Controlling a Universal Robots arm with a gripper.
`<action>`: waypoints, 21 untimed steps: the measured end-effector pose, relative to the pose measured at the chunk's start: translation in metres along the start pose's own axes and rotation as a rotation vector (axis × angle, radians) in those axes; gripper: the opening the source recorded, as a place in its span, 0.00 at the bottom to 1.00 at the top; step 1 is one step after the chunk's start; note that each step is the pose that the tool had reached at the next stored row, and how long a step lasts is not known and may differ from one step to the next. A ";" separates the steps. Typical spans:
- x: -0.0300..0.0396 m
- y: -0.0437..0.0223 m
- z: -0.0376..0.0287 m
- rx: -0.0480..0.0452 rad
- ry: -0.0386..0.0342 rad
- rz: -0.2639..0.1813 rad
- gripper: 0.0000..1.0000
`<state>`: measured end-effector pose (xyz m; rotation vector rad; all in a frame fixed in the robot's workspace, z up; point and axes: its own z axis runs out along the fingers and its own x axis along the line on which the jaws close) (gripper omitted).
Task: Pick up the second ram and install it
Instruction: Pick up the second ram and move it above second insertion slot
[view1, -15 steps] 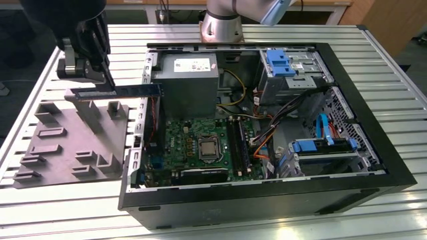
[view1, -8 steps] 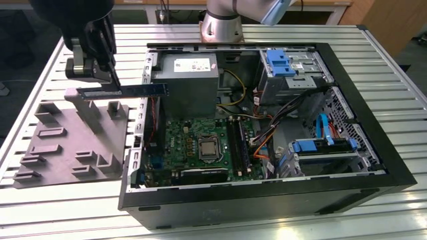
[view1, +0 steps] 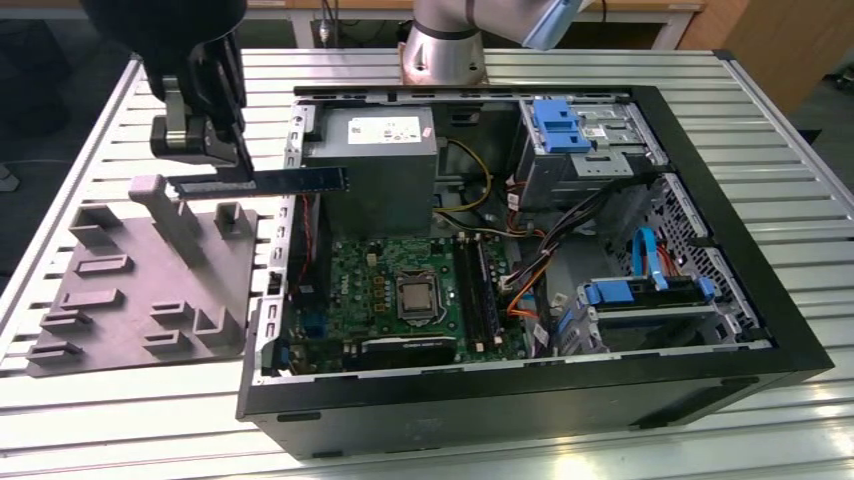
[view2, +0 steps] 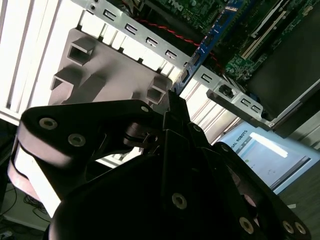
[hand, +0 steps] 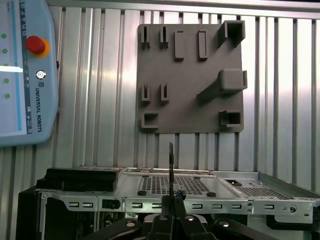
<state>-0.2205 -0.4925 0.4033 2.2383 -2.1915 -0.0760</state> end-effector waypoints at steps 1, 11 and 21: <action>0.0000 -0.0014 0.0000 0.0001 0.0000 0.000 0.12; 0.0003 -0.0154 -0.0006 0.0000 0.0000 0.000 0.12; 0.0007 -0.0310 -0.0011 0.0001 -0.0001 0.000 0.12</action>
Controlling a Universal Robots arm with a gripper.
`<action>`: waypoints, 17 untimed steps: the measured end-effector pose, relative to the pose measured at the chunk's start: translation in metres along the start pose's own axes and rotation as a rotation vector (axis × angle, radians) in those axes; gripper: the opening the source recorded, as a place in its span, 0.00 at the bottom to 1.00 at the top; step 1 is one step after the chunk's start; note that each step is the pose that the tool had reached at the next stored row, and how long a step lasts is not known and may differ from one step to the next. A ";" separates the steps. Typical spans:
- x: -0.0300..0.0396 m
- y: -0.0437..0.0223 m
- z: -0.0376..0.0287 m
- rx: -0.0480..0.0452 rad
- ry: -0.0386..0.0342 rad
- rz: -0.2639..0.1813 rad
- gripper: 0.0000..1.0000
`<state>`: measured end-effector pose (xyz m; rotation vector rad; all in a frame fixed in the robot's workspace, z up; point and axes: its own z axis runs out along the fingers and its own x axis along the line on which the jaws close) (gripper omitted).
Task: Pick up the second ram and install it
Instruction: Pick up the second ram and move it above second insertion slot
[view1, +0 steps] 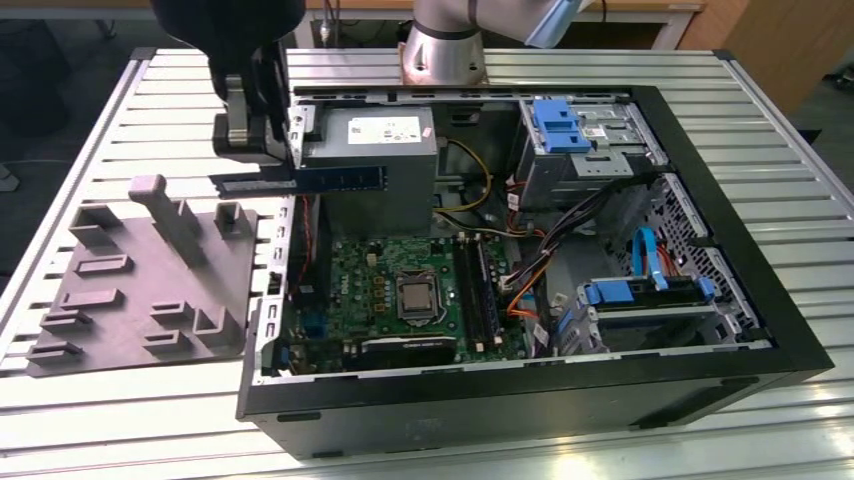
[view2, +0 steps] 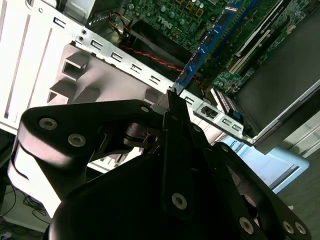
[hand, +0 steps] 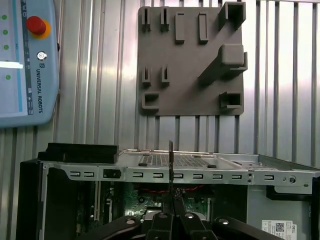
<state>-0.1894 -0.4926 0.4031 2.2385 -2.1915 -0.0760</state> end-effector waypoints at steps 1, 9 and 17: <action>0.0000 -0.0015 -0.0001 -0.0001 0.0001 0.000 0.12; 0.0003 -0.0131 -0.0005 -0.0001 0.0001 0.000 0.12; 0.0005 -0.0250 -0.0009 -0.0001 0.0001 0.000 0.12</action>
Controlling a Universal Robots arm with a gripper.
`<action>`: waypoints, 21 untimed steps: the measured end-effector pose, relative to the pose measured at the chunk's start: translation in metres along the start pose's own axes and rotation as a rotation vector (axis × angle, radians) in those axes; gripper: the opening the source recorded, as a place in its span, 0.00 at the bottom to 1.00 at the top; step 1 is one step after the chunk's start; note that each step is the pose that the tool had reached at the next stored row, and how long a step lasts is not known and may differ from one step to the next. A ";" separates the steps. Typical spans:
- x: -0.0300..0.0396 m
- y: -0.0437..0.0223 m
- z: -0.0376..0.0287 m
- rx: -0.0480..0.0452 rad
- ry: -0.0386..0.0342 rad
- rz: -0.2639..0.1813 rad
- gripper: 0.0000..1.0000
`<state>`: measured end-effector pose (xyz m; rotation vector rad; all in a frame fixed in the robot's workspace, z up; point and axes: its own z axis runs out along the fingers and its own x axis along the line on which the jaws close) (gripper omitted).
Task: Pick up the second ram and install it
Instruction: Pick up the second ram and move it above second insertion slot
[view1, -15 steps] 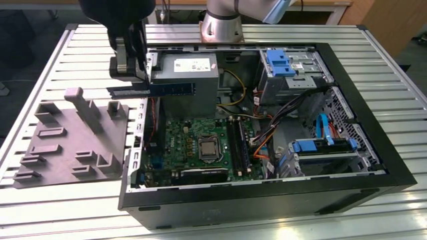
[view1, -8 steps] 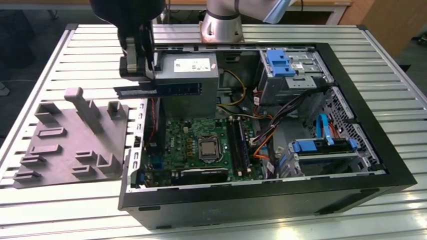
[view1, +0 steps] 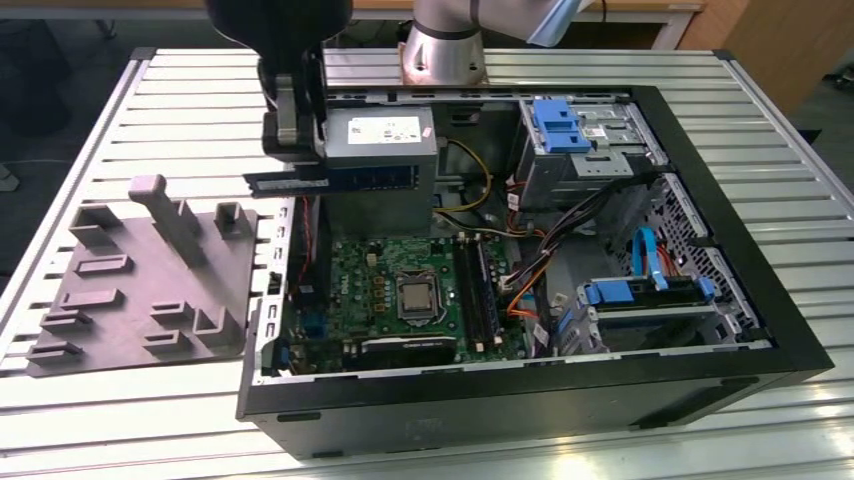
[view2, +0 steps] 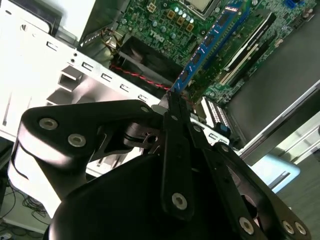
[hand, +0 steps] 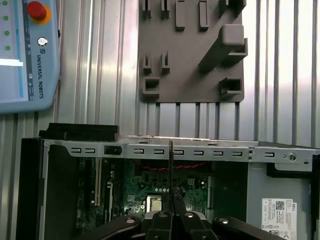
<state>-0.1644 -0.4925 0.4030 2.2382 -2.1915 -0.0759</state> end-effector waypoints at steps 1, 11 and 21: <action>0.0000 -0.0016 -0.0001 -0.0001 0.0000 0.000 0.12; 0.0003 -0.0157 -0.0005 0.0000 -0.0001 0.000 0.12; 0.0006 -0.0293 -0.0010 -0.0001 0.0000 0.000 0.12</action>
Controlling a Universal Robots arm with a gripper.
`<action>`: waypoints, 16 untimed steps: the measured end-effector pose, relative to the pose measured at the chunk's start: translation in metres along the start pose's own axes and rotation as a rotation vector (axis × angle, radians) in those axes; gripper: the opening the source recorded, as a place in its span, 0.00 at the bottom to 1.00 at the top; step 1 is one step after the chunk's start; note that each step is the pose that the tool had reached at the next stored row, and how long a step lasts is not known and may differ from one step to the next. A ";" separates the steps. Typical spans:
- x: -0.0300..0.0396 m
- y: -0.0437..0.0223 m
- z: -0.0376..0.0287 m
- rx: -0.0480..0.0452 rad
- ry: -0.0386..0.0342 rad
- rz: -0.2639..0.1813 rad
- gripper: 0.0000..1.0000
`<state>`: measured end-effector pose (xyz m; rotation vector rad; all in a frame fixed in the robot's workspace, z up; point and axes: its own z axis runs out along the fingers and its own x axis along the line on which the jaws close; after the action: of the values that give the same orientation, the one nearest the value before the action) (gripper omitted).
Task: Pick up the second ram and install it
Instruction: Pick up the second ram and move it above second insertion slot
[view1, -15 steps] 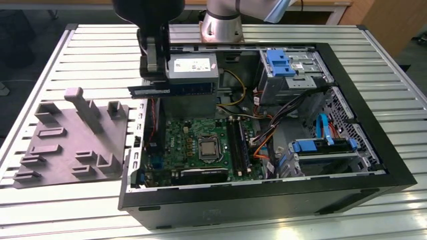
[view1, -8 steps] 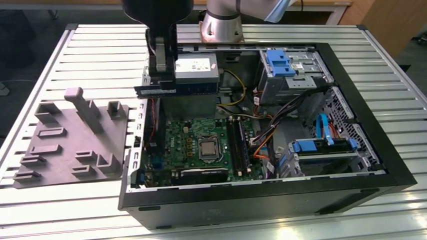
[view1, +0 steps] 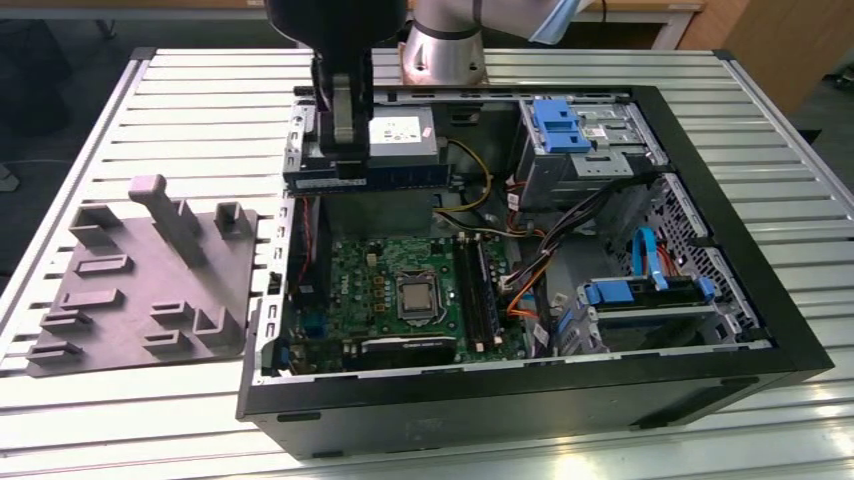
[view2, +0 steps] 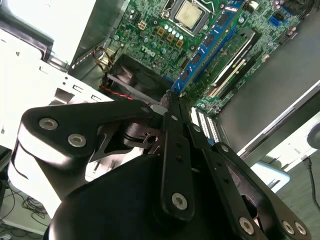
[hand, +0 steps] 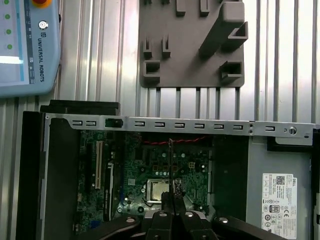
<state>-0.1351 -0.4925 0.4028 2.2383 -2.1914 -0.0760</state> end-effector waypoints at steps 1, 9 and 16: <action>0.0000 -0.0015 0.0000 0.0000 -0.0001 0.000 0.12; 0.0002 -0.0115 -0.0003 0.0001 0.0000 0.000 0.12; 0.0004 -0.0205 -0.0006 0.0002 0.0000 0.000 0.12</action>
<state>-0.1146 -0.4925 0.4026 2.2381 -2.1917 -0.0758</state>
